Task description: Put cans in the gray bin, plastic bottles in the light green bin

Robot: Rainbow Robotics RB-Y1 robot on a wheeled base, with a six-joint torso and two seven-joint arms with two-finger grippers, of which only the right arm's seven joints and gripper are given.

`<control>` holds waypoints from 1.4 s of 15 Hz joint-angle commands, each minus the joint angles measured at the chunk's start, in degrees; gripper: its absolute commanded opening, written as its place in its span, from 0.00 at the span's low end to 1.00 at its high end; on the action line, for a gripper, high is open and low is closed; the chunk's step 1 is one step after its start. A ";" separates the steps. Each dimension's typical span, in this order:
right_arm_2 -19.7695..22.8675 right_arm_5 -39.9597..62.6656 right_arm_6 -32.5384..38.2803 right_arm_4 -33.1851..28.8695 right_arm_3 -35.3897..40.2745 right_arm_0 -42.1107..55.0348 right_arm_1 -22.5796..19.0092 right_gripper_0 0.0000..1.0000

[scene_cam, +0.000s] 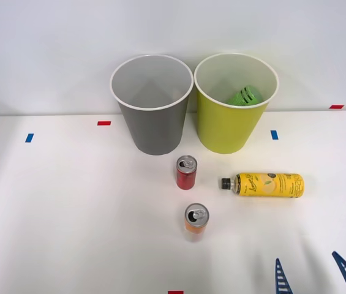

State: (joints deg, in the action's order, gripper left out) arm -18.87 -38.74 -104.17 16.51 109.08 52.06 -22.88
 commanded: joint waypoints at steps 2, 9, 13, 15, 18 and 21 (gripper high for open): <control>-3.46 -2.74 1.69 -1.22 -2.82 -1.08 -1.73 1.00; -5.04 -6.52 3.36 -1.84 -2.73 -0.82 -3.40 1.00; -5.04 -6.52 3.36 -1.84 -2.73 -0.82 -3.40 1.00; -5.04 -6.52 3.36 -1.84 -2.73 -0.82 -3.40 1.00; -5.04 -6.52 3.36 -1.84 -2.73 -0.82 -3.40 1.00; -5.04 -6.52 3.36 -1.84 -2.73 -0.82 -3.40 1.00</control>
State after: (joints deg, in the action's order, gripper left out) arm -23.91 -45.28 -100.81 14.68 106.34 51.23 -26.28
